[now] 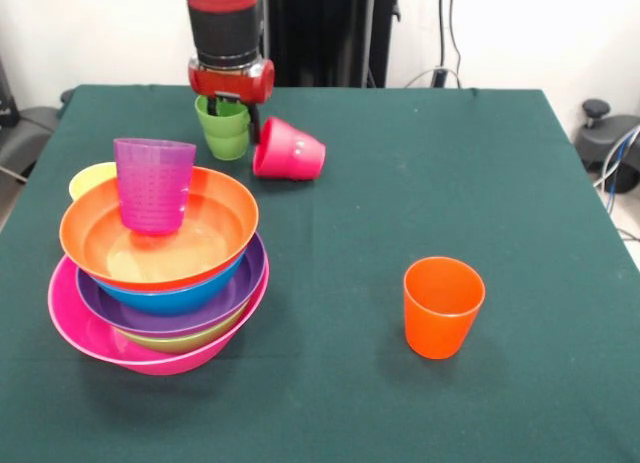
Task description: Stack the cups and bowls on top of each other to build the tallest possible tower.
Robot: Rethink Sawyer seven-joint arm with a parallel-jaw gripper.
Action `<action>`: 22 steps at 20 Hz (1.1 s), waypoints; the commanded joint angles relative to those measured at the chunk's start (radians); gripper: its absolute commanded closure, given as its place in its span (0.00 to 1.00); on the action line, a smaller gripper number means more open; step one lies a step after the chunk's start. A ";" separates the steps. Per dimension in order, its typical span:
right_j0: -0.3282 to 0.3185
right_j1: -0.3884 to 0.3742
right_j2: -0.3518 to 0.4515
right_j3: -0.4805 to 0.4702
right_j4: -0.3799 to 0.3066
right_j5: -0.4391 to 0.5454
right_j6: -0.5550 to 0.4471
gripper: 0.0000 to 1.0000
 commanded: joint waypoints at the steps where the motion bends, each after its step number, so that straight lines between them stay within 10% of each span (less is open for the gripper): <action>1: 0.057 0.078 0.001 -0.090 -0.063 -0.048 0.031 0.00; 22: 0.053 -0.001 0.013 -0.045 -0.036 0.004 0.006 0.00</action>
